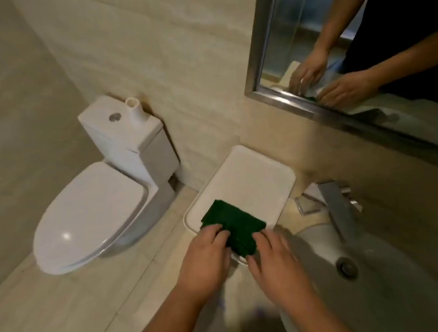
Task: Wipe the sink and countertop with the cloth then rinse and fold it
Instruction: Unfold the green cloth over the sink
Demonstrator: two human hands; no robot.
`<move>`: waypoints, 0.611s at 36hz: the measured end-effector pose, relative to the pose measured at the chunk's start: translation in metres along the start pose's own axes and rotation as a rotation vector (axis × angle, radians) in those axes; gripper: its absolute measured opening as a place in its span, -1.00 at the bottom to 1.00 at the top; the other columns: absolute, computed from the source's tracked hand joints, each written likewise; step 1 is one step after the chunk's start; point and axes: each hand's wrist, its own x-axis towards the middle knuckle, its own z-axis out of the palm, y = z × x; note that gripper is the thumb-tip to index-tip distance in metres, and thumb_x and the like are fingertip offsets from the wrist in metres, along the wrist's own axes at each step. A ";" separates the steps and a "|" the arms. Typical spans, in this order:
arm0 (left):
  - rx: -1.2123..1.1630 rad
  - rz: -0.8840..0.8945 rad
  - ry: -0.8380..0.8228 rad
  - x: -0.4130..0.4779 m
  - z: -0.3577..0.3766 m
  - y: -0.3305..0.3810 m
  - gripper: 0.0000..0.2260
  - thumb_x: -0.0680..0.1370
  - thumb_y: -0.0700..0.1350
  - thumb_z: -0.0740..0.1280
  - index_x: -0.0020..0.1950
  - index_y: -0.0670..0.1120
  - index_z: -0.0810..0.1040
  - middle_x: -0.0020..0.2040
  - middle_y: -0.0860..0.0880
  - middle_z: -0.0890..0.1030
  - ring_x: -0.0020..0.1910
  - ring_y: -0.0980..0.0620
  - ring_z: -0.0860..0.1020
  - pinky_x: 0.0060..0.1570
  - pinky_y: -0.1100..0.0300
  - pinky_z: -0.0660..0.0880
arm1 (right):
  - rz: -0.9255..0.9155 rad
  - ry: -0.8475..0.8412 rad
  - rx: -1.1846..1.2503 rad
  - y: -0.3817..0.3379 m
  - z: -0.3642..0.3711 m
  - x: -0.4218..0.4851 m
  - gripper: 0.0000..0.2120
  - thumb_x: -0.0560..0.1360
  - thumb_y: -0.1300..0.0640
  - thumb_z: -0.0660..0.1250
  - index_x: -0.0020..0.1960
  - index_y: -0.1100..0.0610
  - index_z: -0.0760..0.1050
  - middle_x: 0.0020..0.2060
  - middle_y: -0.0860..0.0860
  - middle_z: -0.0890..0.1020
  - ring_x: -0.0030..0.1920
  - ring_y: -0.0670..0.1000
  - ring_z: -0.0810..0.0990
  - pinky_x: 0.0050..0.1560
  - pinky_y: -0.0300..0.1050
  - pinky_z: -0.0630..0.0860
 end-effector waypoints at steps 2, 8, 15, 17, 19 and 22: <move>-0.006 0.022 0.006 0.016 0.004 -0.007 -0.71 0.56 -0.08 0.40 0.25 -0.11 0.68 0.24 -0.12 0.65 0.20 -0.12 0.61 0.27 0.01 0.55 | -0.034 0.048 0.015 -0.003 0.008 0.015 -0.51 0.57 -0.09 0.30 0.44 0.09 0.43 0.31 0.05 0.50 0.32 0.05 0.48 0.30 -0.05 0.54; 0.015 0.067 -0.001 0.039 0.010 -0.021 -0.68 0.49 -0.08 0.37 0.21 -0.09 0.71 0.18 -0.08 0.67 0.14 -0.12 0.61 0.23 0.02 0.51 | -0.087 0.114 -0.041 -0.009 0.027 0.041 -0.54 0.53 -0.07 0.38 0.36 0.11 0.51 0.23 0.07 0.55 0.26 0.10 0.49 0.29 0.04 0.53; 0.010 0.130 0.034 0.047 0.012 -0.031 -0.83 0.51 -0.13 0.47 0.10 -0.03 0.71 0.07 0.00 0.66 0.00 -0.05 0.57 0.02 -0.01 0.55 | -0.140 0.203 -0.080 -0.001 0.040 0.051 -0.81 0.56 -0.02 0.37 0.10 0.05 0.60 0.07 0.02 0.57 0.10 0.07 0.49 0.12 0.02 0.52; 0.021 0.125 0.029 0.050 0.011 -0.031 -0.88 0.50 -0.17 0.47 0.02 -0.03 0.69 0.00 0.02 0.65 -0.07 -0.04 0.54 -0.08 -0.03 0.54 | -0.147 0.256 -0.085 0.001 0.040 0.054 -0.90 0.57 0.03 0.38 -0.01 0.07 0.59 -0.04 0.01 0.56 0.02 0.06 0.47 0.03 0.00 0.51; 0.048 0.117 0.025 0.052 0.010 -0.030 -0.91 0.48 -0.19 0.46 -0.04 -0.04 0.67 -0.07 0.02 0.64 -0.13 -0.05 0.52 -0.16 -0.04 0.52 | -0.153 0.281 -0.098 0.001 0.037 0.056 -0.91 0.57 0.08 0.39 -0.08 0.08 0.57 -0.10 0.02 0.56 -0.03 0.07 0.47 -0.03 0.01 0.50; 0.063 0.103 0.012 0.057 0.003 -0.024 -0.93 0.50 -0.19 0.45 -0.05 -0.06 0.63 -0.12 0.00 0.62 -0.17 -0.06 0.52 -0.20 0.00 0.48 | -0.164 0.304 -0.082 0.002 0.031 0.062 -0.88 0.56 0.13 0.41 -0.14 0.11 0.53 -0.17 0.04 0.56 -0.10 0.09 0.48 -0.06 0.07 0.51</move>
